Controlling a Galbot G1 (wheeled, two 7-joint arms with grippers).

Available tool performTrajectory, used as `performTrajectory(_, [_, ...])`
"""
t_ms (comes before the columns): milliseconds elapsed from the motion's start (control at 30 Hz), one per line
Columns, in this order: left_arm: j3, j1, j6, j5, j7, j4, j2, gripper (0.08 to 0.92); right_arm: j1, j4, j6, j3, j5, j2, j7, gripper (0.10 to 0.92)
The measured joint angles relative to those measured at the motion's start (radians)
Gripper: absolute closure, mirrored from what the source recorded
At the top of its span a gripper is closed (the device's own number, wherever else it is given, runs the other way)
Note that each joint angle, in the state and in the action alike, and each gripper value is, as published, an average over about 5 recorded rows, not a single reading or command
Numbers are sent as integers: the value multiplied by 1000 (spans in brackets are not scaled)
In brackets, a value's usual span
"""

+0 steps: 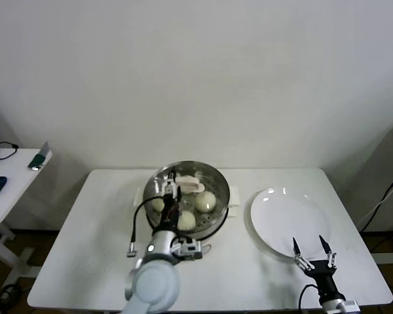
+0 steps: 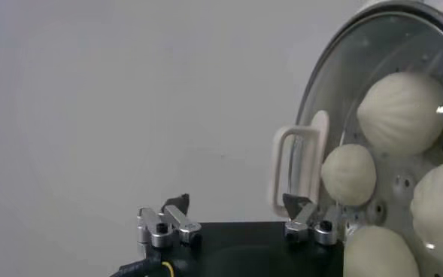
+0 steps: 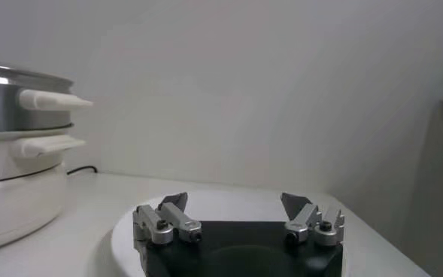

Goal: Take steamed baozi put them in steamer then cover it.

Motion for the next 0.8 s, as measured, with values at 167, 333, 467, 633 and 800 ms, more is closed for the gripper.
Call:
performTrajectory(167, [-43,56,-37,-148,-61,-63,60,178,3,12,-17,-6,2,4,30,203])
performTrajectory(333, [-133,114,-100,-380,-166,-104,85,177,6,26,-26,-5,-3,8,50,203])
performTrajectory(467, [-246,162,-164,-595,-239,-123,92,177,11,38,-30,-6,-11,13,65,203])
performTrajectory(633, [-409,224,-248,-888,-294,-121,93,177,13,49,-28,-12,-17,16,70,203])
performTrajectory(800, [-549,300,-349,-1167,-315,-85,97,177,13,57,-22,-20,-18,17,70,203])
